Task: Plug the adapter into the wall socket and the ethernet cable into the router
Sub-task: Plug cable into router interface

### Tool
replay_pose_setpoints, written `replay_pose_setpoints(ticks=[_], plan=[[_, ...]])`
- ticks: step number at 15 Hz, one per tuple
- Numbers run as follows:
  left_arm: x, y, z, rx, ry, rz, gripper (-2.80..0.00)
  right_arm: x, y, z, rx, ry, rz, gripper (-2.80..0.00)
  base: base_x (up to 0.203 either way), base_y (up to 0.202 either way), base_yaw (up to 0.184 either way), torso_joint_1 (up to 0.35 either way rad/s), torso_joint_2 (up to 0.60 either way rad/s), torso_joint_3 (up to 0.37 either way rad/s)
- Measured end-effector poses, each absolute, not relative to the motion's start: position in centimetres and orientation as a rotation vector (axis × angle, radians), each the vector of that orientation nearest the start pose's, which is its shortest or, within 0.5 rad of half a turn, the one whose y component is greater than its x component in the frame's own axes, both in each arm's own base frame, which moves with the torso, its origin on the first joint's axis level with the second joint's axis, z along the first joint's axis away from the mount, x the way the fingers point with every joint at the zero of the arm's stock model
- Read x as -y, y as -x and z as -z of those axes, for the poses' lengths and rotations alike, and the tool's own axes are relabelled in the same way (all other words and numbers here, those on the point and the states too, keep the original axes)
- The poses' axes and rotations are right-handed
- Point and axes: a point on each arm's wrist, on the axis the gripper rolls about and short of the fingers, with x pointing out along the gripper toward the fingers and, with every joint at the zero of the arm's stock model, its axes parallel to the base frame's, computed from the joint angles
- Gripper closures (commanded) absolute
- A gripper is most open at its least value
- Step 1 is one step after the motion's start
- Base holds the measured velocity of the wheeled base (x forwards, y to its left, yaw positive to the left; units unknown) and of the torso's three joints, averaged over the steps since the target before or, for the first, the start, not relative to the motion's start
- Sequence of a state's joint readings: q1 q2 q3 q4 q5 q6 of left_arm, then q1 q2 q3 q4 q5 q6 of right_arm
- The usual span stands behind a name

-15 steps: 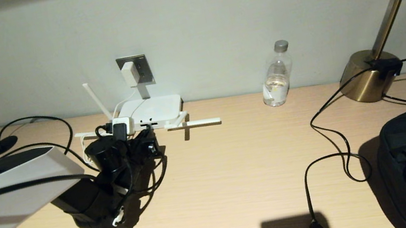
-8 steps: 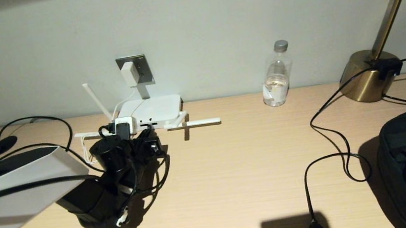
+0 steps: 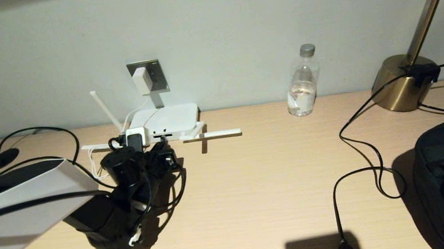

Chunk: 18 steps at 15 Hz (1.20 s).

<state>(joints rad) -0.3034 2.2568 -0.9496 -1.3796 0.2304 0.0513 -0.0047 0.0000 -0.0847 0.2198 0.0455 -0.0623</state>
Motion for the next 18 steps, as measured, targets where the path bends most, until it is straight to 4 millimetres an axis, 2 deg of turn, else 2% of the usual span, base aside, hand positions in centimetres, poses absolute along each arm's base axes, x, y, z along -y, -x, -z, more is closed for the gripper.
replay_pose_setpoints(ticks=[18], plan=[[12.21, -39.61, -9.35, 0.090, -0.009, 0.088, 0.00, -0.12, 3.08, -7.63, -0.133, 0.059, -0.045, 0.00, 0.000, 0.000, 0.000, 0.000, 0.00, 0.000]])
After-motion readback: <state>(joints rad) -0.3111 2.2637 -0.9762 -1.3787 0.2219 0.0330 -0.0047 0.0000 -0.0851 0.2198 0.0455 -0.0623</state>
